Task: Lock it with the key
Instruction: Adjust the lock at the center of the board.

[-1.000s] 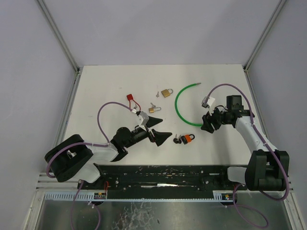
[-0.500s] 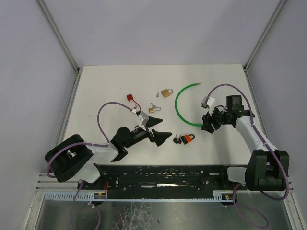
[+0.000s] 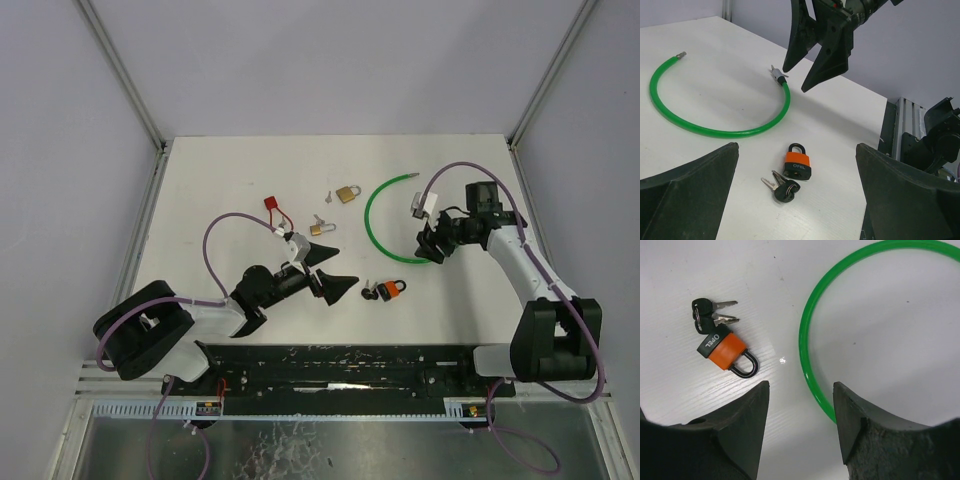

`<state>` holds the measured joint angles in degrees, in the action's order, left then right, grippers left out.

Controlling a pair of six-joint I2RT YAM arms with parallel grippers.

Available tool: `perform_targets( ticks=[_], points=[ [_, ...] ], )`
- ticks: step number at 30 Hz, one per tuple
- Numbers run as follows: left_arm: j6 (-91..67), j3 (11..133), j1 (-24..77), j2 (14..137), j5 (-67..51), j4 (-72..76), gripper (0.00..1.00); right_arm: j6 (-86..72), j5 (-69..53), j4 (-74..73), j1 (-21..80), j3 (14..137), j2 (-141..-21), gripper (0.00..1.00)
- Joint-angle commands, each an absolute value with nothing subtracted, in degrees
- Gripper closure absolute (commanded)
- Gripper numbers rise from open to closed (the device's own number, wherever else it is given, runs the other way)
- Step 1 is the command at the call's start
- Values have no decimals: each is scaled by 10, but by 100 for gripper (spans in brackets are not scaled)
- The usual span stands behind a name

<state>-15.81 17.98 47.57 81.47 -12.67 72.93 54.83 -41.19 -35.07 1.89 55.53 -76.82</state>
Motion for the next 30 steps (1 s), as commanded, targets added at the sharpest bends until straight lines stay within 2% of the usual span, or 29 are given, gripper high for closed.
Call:
perform_targets(
  ticks=[1, 7, 30],
  points=[
    [-162, 171, 475, 808, -117, 779, 0, 535, -414, -324, 30, 546, -794, 40],
    [-161, 194, 474, 820, -140, 751, 0, 501, -309, -289, 30, 520, -812, 39],
    [-168, 204, 473, 830, -145, 737, 0, 472, -158, -238, 124, 524, -922, 42]
  ],
)
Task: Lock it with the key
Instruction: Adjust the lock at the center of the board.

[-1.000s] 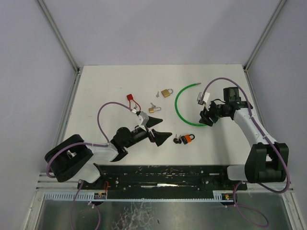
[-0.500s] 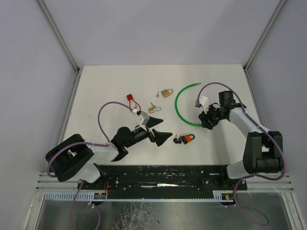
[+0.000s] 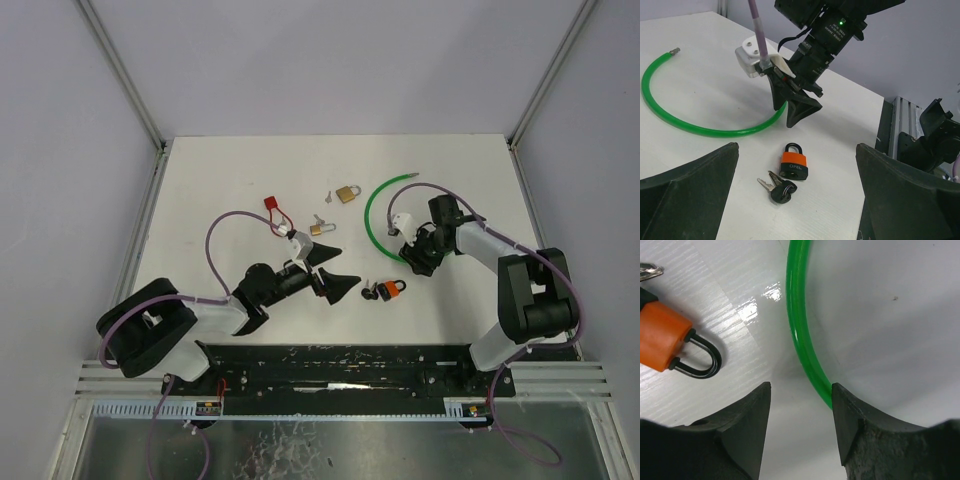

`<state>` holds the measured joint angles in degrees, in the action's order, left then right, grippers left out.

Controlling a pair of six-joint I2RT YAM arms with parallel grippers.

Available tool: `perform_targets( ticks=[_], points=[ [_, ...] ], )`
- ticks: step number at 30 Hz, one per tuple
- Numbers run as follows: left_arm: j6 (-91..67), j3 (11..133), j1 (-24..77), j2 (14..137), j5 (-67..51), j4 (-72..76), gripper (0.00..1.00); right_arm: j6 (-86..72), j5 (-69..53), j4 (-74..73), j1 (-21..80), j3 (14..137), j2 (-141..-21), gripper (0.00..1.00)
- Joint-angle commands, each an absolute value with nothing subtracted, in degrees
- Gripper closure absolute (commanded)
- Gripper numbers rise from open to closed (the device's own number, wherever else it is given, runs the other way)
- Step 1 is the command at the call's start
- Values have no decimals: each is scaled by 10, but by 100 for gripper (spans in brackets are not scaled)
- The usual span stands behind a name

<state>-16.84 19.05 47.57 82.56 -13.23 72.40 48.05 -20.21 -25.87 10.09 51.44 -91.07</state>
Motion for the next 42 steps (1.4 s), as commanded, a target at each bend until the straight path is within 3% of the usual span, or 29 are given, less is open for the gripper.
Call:
perform_targets(
  ticks=[1, 13, 25, 31, 36, 42],
  points=[
    [-169, 199, 473, 830, -143, 746, 0, 469, -158, -237, 125, 527, -925, 43],
    [-172, 207, 472, 835, -147, 740, 0, 456, -181, -254, 131, 556, -974, 48],
    [-181, 207, 472, 838, -152, 735, 2, 463, -155, -254, 131, 543, -957, 74],
    [-186, 206, 472, 841, -153, 741, 2, 462, -185, -258, 124, 540, -911, 94],
    [-192, 203, 472, 841, -153, 745, 3, 451, -245, -260, 105, 537, -860, 100],
    [-194, 211, 472, 845, -153, 733, 3, 433, -322, -274, 88, 545, -825, 100]
  ],
)
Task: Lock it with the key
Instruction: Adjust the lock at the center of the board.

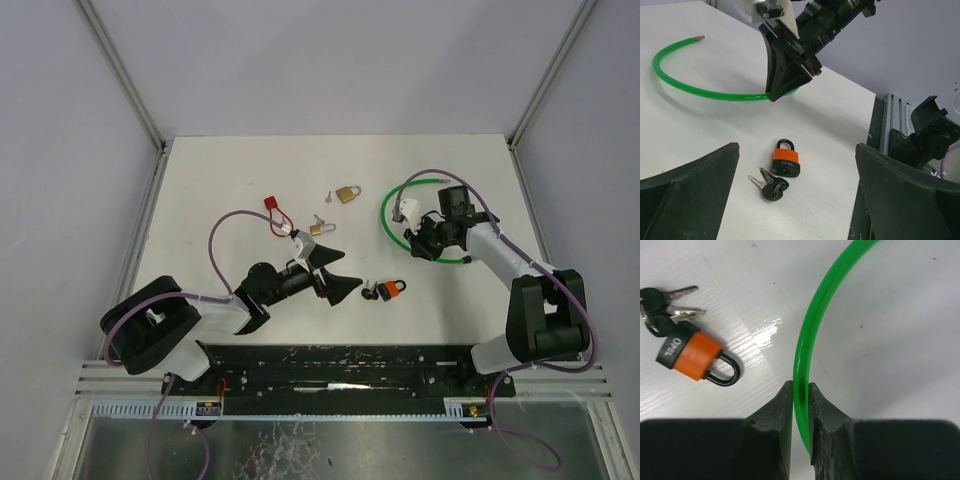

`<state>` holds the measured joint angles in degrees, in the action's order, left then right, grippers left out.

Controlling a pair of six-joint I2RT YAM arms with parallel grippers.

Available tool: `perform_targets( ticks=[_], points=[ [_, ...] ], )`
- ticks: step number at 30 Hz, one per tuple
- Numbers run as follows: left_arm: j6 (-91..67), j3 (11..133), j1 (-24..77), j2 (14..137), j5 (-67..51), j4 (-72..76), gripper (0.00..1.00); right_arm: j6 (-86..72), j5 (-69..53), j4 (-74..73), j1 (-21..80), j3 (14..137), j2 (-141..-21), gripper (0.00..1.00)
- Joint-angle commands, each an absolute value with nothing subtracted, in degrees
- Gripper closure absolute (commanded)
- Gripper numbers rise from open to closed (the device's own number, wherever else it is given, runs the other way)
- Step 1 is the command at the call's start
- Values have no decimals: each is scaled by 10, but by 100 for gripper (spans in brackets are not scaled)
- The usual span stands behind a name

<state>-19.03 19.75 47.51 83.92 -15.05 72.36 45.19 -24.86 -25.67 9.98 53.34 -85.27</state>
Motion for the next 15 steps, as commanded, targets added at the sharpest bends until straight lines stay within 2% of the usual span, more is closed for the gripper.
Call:
perform_targets(
  ticks=[1, 9, 15],
  points=[
    [-195, 210, 472, 844, -153, 732, 3, 430, -336, -276, 83, 547, -820, 100],
    [-197, 208, 472, 844, -146, 738, 3, 396, -427, -269, 65, 549, -790, 100],
    [-200, 208, 472, 843, -135, 736, 3, 375, -439, -249, 65, 547, -806, 100]
  ],
)
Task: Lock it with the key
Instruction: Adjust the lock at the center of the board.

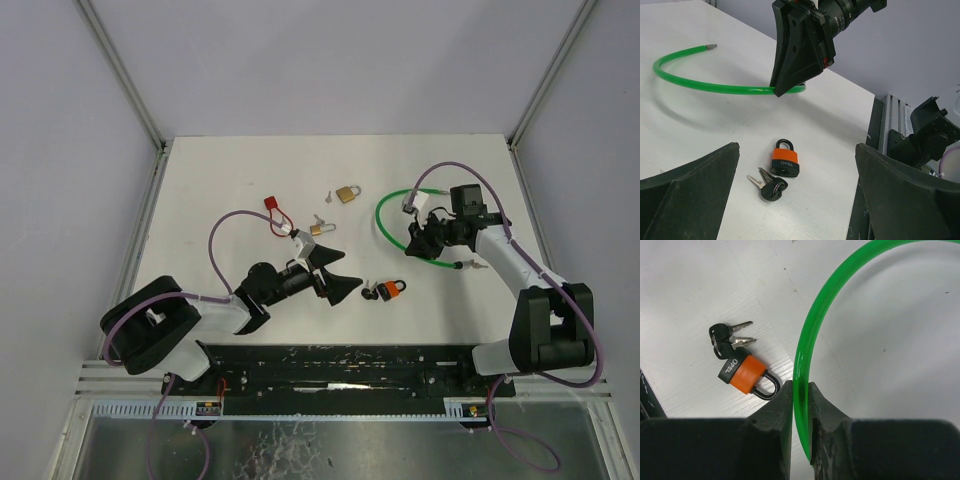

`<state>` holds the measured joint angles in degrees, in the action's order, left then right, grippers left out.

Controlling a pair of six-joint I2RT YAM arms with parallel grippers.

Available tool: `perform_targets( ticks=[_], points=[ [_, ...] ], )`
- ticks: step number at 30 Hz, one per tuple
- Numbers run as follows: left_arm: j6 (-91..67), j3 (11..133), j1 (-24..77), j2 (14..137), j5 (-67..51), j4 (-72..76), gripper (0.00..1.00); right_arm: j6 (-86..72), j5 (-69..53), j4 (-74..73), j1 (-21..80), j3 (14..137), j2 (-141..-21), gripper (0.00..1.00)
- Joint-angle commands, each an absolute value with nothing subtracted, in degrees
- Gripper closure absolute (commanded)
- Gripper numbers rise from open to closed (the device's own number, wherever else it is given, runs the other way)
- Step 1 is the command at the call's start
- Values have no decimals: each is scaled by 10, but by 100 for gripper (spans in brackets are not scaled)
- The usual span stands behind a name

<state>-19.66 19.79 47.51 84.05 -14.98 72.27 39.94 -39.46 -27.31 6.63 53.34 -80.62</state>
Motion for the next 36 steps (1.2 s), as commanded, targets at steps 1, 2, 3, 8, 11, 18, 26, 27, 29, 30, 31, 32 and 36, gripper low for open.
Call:
perform_targets(
  ticks=[1, 2, 3, 8, 11, 18, 26, 27, 29, 30, 31, 32, 36],
  points=[
    [-200, 207, 472, 842, -133, 735, 3, 373, -438, -247, 65, 549, -812, 100],
    [-201, 208, 472, 841, -132, 734, 3, 372, -438, -245, 65, 551, -818, 100],
    [-201, 208, 472, 840, -130, 731, 3, 371, -439, -244, 65, 552, -824, 100],
    [-205, 219, 471, 838, -113, 710, 3, 359, -453, -238, 65, 561, -834, 100],
    [-209, 218, 471, 834, -108, 704, 3, 356, -456, -232, 65, 560, -833, 100],
    [-246, 226, 458, 834, -104, 677, 3, 337, -464, -203, 65, 555, -823, 100],
    [-260, 214, 447, 820, -87, 680, 3, 327, -498, -208, 65, 569, -827, 100],
    [-261, 214, 447, 820, -86, 679, 3, 328, -503, -209, 65, 569, -830, 100],
    [-262, 216, 447, 823, -86, 676, 3, 327, -507, -210, 65, 570, -835, 100],
    [-263, 217, 446, 823, -86, 674, 3, 327, -504, -210, 65, 569, -837, 100],
    [-263, 217, 446, 823, -86, 673, 3, 328, -499, -209, 65, 568, -839, 100],
    [-263, 215, 446, 821, -85, 674, 4, 329, -491, -206, 65, 567, -841, 100],
    [-264, 208, 443, 816, -81, 681, 4, 333, -444, -197, 65, 557, -859, 100]
  ],
)
